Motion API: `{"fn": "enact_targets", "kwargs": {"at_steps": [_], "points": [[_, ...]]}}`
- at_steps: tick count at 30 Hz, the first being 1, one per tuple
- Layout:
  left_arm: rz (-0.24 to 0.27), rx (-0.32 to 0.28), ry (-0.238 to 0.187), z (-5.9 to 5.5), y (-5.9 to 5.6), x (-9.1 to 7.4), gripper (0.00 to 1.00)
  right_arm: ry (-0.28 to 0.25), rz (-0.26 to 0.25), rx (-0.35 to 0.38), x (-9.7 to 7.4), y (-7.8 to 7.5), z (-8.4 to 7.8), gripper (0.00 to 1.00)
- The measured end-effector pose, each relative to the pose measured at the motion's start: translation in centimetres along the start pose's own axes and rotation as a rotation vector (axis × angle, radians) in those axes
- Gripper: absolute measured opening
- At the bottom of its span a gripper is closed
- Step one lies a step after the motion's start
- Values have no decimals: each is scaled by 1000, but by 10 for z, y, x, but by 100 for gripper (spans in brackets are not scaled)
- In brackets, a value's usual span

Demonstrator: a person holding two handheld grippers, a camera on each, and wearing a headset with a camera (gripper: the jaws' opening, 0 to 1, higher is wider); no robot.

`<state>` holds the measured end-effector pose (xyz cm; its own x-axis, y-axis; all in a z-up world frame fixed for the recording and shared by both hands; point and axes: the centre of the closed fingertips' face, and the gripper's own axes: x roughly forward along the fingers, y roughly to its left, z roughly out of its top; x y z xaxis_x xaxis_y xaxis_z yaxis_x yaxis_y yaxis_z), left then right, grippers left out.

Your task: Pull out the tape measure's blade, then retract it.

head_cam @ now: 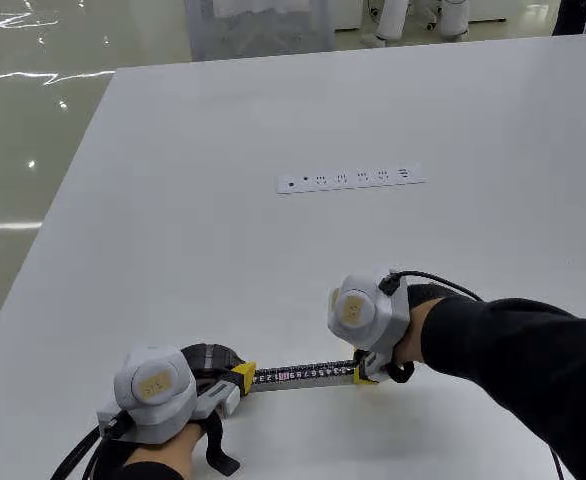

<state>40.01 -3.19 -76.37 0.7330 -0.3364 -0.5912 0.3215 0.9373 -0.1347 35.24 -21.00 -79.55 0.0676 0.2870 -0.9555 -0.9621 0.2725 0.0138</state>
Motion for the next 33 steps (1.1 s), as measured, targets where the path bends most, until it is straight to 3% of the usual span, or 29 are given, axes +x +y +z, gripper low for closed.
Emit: {"fn": "enact_targets", "kwargs": {"at_steps": [33], "points": [[0,-1,1,0,0,0,61,-28,8,-9,4,3,11,8]]}}
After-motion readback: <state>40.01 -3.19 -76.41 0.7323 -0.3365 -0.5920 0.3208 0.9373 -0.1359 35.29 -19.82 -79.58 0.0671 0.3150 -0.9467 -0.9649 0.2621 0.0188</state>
